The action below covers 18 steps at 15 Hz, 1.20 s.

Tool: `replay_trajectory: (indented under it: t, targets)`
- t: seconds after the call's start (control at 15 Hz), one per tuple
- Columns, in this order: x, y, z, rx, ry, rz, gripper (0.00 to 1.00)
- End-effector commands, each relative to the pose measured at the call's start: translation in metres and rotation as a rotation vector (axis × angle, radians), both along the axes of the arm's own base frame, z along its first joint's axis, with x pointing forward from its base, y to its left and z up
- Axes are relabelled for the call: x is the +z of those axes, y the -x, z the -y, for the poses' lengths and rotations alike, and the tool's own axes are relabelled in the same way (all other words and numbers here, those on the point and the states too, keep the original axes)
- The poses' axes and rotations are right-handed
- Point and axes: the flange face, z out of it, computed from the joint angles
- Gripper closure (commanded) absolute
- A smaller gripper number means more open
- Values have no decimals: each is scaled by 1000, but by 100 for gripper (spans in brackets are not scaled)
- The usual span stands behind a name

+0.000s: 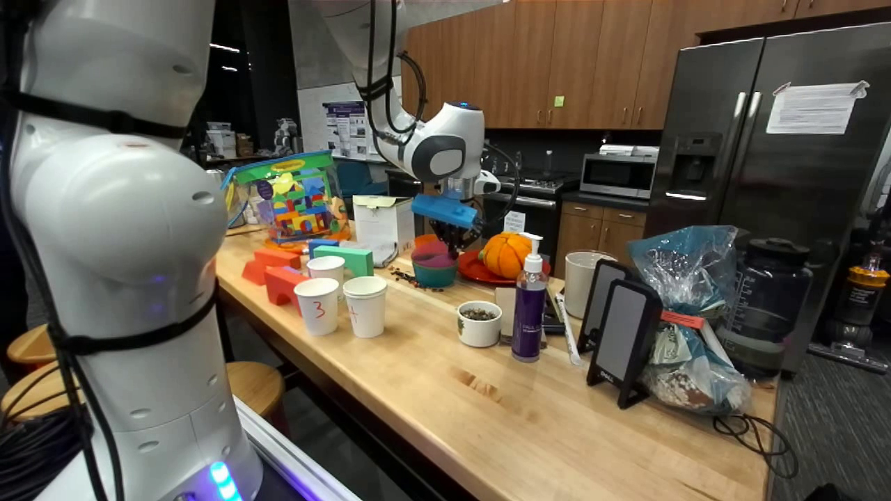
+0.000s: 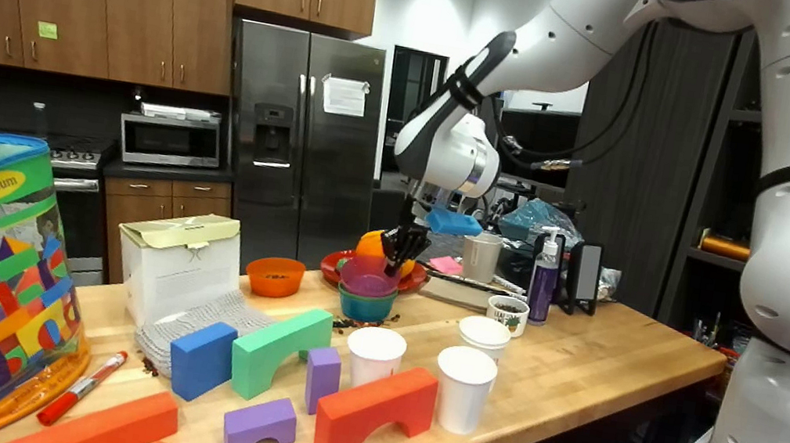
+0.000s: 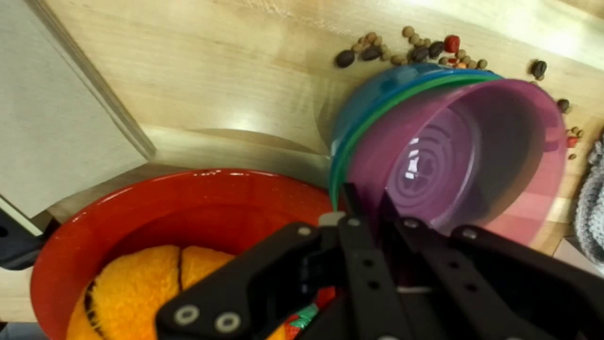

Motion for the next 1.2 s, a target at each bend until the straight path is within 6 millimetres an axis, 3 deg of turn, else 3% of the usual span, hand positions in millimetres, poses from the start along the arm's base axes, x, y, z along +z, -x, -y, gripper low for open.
replay_trajectory:
  t: [0.0,0.6,1.13]
  targets:
    - [2,-4,2,-11,3,7,60]
    - [7,1,-2,6,8,9,1]
    - [16,22,-9,73,72,5,0]
